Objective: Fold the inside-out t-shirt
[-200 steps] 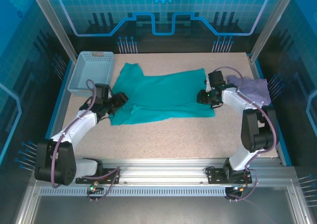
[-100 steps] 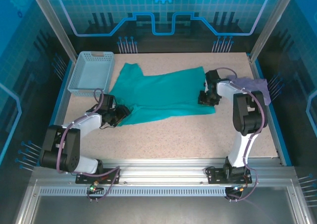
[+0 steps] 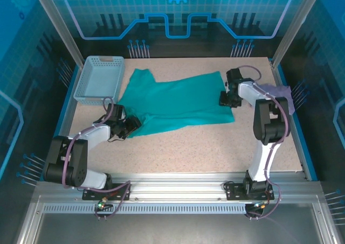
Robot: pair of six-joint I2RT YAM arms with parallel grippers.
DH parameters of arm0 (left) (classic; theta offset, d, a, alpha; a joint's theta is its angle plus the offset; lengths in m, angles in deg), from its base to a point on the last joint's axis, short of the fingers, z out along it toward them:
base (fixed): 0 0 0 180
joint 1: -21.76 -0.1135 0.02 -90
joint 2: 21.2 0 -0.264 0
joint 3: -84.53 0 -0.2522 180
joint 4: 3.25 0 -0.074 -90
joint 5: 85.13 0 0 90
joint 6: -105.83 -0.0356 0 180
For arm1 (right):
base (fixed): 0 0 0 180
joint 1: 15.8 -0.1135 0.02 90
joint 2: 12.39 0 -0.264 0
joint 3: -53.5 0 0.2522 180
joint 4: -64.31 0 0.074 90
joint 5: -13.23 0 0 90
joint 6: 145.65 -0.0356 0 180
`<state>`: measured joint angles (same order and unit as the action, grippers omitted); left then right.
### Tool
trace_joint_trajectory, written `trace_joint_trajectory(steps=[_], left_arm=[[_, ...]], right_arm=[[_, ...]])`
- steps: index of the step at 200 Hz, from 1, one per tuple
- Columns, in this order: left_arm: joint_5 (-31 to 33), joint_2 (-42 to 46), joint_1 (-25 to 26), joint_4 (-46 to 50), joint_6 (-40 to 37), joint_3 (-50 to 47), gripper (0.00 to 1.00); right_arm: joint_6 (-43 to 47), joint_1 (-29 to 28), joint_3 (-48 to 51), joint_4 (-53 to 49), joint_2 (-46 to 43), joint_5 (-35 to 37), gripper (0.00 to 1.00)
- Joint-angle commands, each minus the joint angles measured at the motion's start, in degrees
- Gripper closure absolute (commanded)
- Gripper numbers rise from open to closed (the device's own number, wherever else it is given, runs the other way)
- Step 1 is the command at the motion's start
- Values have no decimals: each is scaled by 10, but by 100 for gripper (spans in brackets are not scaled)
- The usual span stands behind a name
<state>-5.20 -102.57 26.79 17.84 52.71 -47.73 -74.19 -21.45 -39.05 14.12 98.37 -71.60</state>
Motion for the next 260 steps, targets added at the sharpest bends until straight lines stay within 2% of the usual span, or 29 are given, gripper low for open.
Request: trace_joint_trajectory(steps=[1,27,66,98,122,150,169,179,190,214,236,260], left_arm=[[19,8,-6,18,-26,-4,39],[12,4,-6,13,-26,0,39],[-13,-9,-6,18,-26,3,39],[-26,13,-2,33,-25,-15,38],[-30,43,12,46,-20,-37,38],[-52,88,36,66,-7,-56,38],[-72,136,45,79,1,-58,38],[-74,164,45,88,2,-57,37],[-64,188,45,94,7,-57,37],[-74,188,42,66,27,-64,40],[-125,133,41,16,44,-61,49],[-142,85,32,-18,52,-62,62]], right_arm=[[2,-13,56,-7,-74,-29,61],[-6,-21,92,-4,-78,-86,61],[8,9,96,-42,-33,-85,66],[6,48,151,-42,-51,-105,70],[-14,98,239,-9,-115,-130,73],[-43,179,347,31,-236,-145,73],[-53,185,379,41,-335,-131,72],[-48,162,384,50,-383,-140,72],[-27,108,381,61,-423,-144,69],[37,-87,374,137,-450,-116,62],[81,-234,338,220,-384,-103,55],[128,-334,244,265,-255,-76,48]])
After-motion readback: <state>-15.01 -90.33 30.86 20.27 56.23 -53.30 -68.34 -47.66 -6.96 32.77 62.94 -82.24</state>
